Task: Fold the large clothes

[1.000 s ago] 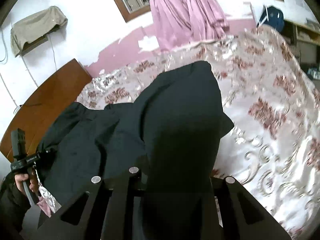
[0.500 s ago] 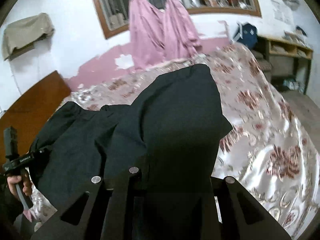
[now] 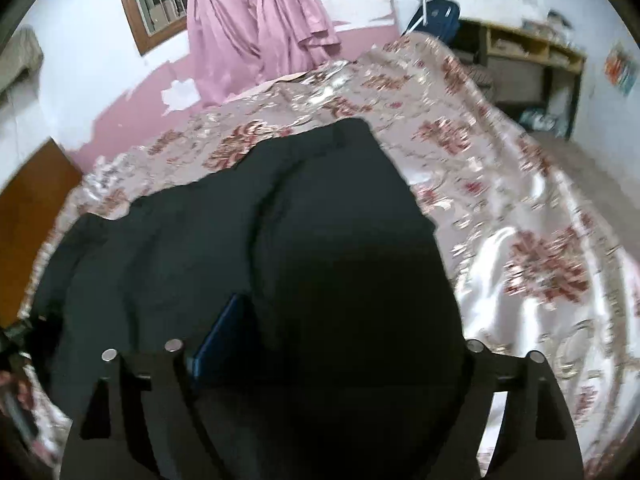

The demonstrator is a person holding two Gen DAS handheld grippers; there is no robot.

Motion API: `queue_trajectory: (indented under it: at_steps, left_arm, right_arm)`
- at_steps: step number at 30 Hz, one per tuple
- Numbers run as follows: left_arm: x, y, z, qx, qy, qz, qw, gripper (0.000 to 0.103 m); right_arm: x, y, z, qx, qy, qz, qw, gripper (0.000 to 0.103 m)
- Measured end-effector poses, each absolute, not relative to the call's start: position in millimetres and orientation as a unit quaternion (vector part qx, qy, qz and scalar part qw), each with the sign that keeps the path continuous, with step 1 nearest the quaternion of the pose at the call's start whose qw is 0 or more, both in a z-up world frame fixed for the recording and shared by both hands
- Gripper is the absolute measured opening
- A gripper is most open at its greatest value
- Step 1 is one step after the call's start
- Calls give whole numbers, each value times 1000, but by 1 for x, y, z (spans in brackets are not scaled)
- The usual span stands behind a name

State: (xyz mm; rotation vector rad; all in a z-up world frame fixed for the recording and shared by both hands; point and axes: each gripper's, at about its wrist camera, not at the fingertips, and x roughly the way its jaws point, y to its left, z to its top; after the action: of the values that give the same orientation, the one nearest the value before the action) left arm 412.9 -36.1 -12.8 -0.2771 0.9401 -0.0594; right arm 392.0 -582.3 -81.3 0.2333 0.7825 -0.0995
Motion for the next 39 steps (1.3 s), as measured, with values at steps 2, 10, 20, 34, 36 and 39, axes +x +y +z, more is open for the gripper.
queue_trajectory:
  at_steps: [2, 10, 20, 34, 36, 39]
  left_arm:
    - [409, -32, -9, -139, 446, -18, 884, 69]
    - [374, -40, 34, -128, 371, -42, 919, 86]
    - [311, -79, 84, -54, 279, -91, 954, 102]
    - [211, -98, 112, -27, 186, -118, 975, 103]
    - [198, -95, 111, -22, 179, -117, 977, 103]
    - [183, -91, 110, -25, 177, -114, 977, 103]
  right_arm:
    - [388, -575, -75, 85, 375, -68, 921, 83]
    - [357, -545, -22, -22, 301, -81, 950, 94]
    - [307, -505, 23, -30, 225, -36, 973, 101]
    - [214, -482, 52, -21, 155, -23, 987, 101]
    - [199, -478, 55, -16, 143, -19, 989, 101]
    - [183, -473, 55, -12, 132, -15, 991, 101]
